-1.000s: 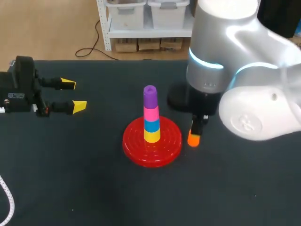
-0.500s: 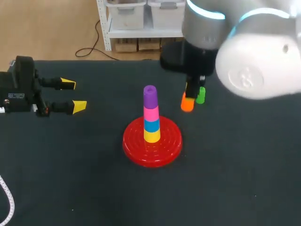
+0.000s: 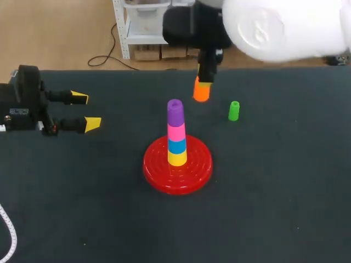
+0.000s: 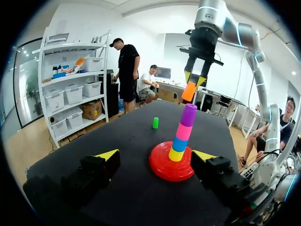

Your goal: Pick up and stack the cylinders on the red base in this order: pink,purple,orange,green

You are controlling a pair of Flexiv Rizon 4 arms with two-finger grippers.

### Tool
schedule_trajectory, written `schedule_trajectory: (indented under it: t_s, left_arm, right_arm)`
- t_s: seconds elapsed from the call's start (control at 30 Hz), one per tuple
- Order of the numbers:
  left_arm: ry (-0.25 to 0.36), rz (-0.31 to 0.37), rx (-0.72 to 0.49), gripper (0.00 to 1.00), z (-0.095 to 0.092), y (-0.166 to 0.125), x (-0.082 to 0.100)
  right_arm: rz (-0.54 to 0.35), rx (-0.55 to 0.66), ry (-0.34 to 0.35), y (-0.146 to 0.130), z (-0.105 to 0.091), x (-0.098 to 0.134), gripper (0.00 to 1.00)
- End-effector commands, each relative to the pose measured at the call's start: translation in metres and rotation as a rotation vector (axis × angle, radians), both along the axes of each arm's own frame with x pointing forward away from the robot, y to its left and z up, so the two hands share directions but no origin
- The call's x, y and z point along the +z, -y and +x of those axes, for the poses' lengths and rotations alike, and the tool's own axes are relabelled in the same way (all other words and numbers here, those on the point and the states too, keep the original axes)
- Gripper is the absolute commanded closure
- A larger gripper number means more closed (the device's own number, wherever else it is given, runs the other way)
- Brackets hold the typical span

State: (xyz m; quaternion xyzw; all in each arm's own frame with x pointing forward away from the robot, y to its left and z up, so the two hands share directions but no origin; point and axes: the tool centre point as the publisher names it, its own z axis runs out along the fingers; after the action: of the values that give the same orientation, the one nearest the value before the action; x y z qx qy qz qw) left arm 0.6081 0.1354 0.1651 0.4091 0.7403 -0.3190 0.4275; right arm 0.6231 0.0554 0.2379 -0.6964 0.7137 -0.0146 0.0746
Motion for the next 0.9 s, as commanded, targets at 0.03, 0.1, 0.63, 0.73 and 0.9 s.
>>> schedule_trajectory:
  t_s: [0.03,0.1,0.63,0.73,0.9]
  left_arm:
    - [0.008,-0.005,0.003,0.00,0.000,0.000,-0.002]
    - [0.008,-0.005,0.003,0.00,0.000,0.000,-0.002]
    - [0.008,-0.005,0.003,0.00,0.000,0.000,-0.002]
    - [0.008,-0.005,0.003,0.00,0.000,0.000,-0.002]
    - [0.008,-0.005,0.003,0.00,0.000,0.000,-0.002]
  right_arm:
    - [-0.013,0.011,-0.011,-0.013,0.004,0.009,1.00]
    - [-0.015,0.017,-0.013,-0.017,0.003,0.012,1.00]
    - [-0.041,0.086,-0.040,-0.050,-0.004,0.020,1.00]
    - [-0.046,0.095,-0.051,-0.054,-0.005,0.019,1.00]
    - [-0.053,0.103,-0.064,-0.058,-0.009,0.012,1.00]
